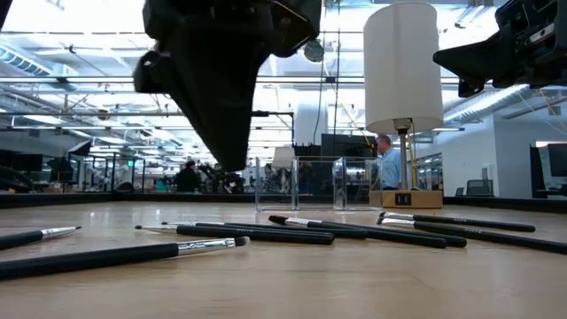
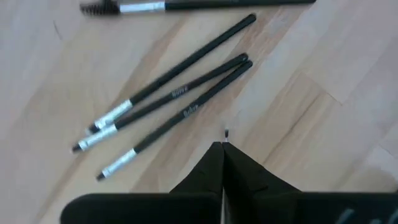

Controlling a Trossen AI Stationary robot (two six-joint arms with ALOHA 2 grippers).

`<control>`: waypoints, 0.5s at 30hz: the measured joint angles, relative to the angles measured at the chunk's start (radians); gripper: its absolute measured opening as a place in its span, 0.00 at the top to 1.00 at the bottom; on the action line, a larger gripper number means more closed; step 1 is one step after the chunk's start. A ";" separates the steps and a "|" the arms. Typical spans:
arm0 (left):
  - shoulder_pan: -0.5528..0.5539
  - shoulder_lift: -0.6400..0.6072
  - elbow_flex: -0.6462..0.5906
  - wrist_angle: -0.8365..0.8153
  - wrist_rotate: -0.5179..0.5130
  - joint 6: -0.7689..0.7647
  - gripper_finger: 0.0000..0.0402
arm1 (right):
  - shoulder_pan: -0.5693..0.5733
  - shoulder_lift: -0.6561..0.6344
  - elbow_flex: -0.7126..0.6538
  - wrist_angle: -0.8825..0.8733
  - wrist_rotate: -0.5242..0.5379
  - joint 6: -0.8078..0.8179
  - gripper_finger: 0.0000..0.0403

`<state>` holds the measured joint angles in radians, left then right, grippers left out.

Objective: Put items in baskets/containers
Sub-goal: Put the black eyeshadow brush into the middle section of the transparent organizer

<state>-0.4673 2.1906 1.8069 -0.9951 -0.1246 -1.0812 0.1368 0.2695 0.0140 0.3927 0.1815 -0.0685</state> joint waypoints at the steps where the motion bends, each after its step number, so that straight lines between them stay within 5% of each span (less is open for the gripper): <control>1: 0.001 0.000 0.000 0.000 -0.025 0.020 0.99 | 0.000 0.000 0.000 0.000 0.000 0.000 1.00; 9: -0.038 -0.177 -0.051 0.079 -0.530 0.239 0.99 | 0.000 0.000 0.000 -0.025 -0.002 0.004 1.00; 15: -0.082 -0.440 -0.284 0.470 -0.579 0.730 0.99 | 0.000 0.000 0.000 -0.039 -0.003 0.037 1.00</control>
<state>-0.5491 1.7509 1.5228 -0.5255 -0.7039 -0.3508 0.1371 0.2695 0.0143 0.3534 0.1787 -0.0311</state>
